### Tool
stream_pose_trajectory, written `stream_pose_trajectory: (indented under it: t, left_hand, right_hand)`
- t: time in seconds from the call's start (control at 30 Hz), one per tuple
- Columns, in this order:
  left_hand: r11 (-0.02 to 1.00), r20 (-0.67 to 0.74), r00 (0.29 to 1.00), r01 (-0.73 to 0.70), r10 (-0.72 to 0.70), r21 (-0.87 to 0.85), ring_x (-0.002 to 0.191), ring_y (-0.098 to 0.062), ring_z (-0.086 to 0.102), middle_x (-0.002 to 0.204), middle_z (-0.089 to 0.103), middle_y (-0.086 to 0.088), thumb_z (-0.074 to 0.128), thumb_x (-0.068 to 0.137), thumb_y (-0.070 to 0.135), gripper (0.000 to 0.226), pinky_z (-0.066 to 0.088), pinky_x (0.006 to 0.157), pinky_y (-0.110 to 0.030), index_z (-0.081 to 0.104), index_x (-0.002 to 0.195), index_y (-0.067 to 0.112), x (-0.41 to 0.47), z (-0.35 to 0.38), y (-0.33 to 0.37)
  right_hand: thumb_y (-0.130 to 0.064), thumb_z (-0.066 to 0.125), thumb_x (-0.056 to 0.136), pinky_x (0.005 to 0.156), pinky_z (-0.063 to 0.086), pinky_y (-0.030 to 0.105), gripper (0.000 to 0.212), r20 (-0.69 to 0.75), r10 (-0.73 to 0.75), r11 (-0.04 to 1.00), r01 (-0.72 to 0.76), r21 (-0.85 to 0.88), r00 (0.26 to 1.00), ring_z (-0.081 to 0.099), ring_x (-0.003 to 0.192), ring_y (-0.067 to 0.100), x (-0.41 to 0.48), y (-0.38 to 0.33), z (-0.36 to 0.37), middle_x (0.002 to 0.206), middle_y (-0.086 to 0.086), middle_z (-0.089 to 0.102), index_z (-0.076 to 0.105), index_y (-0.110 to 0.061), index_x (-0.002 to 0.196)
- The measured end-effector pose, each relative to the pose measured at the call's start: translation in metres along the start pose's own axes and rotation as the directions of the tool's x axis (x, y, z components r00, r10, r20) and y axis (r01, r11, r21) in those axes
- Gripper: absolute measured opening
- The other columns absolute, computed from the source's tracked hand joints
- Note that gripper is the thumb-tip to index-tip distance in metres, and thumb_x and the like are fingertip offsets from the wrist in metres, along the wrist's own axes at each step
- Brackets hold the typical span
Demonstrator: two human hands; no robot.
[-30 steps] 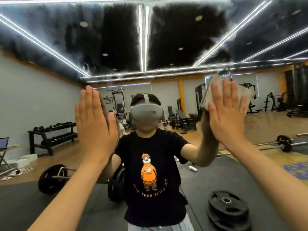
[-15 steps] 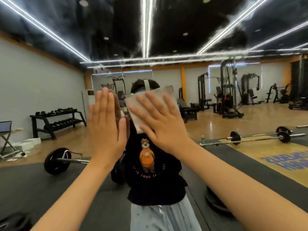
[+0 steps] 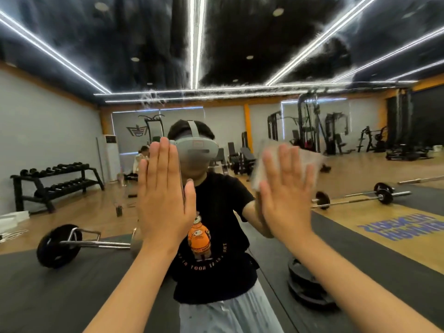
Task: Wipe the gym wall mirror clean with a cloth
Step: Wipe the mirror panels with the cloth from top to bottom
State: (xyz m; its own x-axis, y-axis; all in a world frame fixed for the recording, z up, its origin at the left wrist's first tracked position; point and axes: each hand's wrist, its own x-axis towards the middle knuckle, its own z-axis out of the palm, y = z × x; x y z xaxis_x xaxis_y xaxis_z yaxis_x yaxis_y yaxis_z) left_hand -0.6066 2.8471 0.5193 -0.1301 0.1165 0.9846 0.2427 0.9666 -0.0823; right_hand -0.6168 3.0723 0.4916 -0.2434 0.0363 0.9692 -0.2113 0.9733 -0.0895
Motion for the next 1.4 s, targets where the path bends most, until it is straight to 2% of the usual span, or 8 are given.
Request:
stream_pose_trajectory:
  t: [0.2,0.5,0.7,0.83,1.03,1.13,1.27,1.4]
  left_hand:
    - [1.0,0.008,1.0,-0.017,0.017,-0.002,0.154,-0.023,0.001,0.166,0.004,-0.013,0.025,0.1,0.029,0.066,0.002,0.125,-0.042,0.008,0.157,0.002,0.001,-0.001,-0.001]
    - [1.0,-0.038,0.999,-0.017,0.017,0.001,0.154,-0.024,0.005,0.165,0.007,-0.013,0.028,0.1,0.028,0.065,0.001,0.125,-0.04,0.013,0.156,0.001,0.0,0.001,0.0]
    - [1.0,-0.057,0.998,-0.007,0.007,-0.003,0.153,-0.023,0.005,0.165,0.008,-0.012,0.031,0.098,0.026,0.065,0.001,0.125,-0.038,0.016,0.156,0.001,0.0,0.002,0.001]
    - [1.0,-0.02,1.0,0.008,-0.007,0.013,0.153,-0.022,0.003,0.165,0.008,-0.013,0.032,0.098,0.027,0.066,0.001,0.125,-0.04,0.014,0.157,0.002,-0.001,0.0,0.002]
    - [0.998,0.022,0.999,0.037,-0.038,0.045,0.153,-0.025,0.003,0.165,0.009,-0.015,0.033,0.097,0.027,0.068,-0.002,0.125,-0.038,0.012,0.157,0.001,0.001,-0.005,0.005]
    - [0.997,0.034,0.996,0.081,-0.082,0.017,0.154,-0.023,-0.001,0.166,0.004,-0.013,0.036,0.097,0.028,0.071,-0.002,0.125,-0.04,0.007,0.157,0.003,-0.01,-0.011,0.018]
    - [0.999,0.072,0.997,0.022,-0.019,-0.044,0.154,-0.023,-0.003,0.166,0.001,-0.014,0.036,0.097,0.028,0.072,-0.002,0.125,-0.041,0.004,0.157,0.003,-0.049,-0.009,0.05]
    - [0.999,0.098,0.994,-0.049,0.051,-0.021,0.153,-0.023,-0.003,0.164,0.005,-0.017,0.036,0.097,0.027,0.07,-0.001,0.125,-0.042,0.009,0.155,-0.001,-0.083,0.006,0.062]
  right_hand:
    - [-0.041,0.026,0.106,0.121,0.012,0.054,0.052,0.021,-0.352,0.936,0.353,-0.014,0.936,0.012,0.153,0.024,0.037,-0.07,0.001,0.165,0.004,0.017,0.026,-0.03,0.156]
    - [-0.04,0.028,0.106,0.122,0.008,0.055,0.052,0.009,-0.354,0.934,0.354,0.042,0.935,0.008,0.153,0.025,-0.004,-0.069,0.011,0.166,0.004,0.013,0.023,-0.03,0.157]
    - [-0.039,0.027,0.106,0.121,0.009,0.052,0.05,0.11,-0.508,0.861,0.509,0.021,0.855,0.014,0.153,0.022,-0.099,-0.03,0.027,0.166,-0.002,0.015,0.028,-0.032,0.156]
    - [-0.04,0.024,0.106,0.123,0.006,0.046,0.049,0.152,-0.627,0.773,0.634,0.007,0.764,0.015,0.152,0.019,-0.099,0.005,0.023,0.165,-0.003,0.019,0.032,-0.032,0.154]
    - [-0.041,0.022,0.105,0.12,0.014,0.053,0.052,0.023,-0.426,0.901,0.427,-0.074,0.904,0.018,0.15,0.023,0.032,0.019,-0.006,0.163,0.002,0.012,0.019,-0.03,0.156]
    - [-0.04,0.022,0.107,0.12,0.016,0.055,0.051,-0.012,-0.336,0.939,0.334,-0.081,0.942,0.017,0.151,0.025,0.071,0.023,-0.016,0.164,0.006,0.02,0.023,-0.028,0.157]
    - [-0.042,0.019,0.107,0.121,0.014,0.056,0.052,-0.033,-0.285,0.956,0.282,-0.082,0.958,0.017,0.151,0.028,0.04,0.018,-0.011,0.164,0.007,0.019,0.022,-0.027,0.157]
    - [-0.04,0.027,0.106,0.121,0.011,0.055,0.053,0.025,-0.384,0.923,0.385,-0.017,0.923,0.014,0.152,0.027,-0.051,0.043,0.008,0.165,0.004,0.013,0.02,-0.029,0.157]
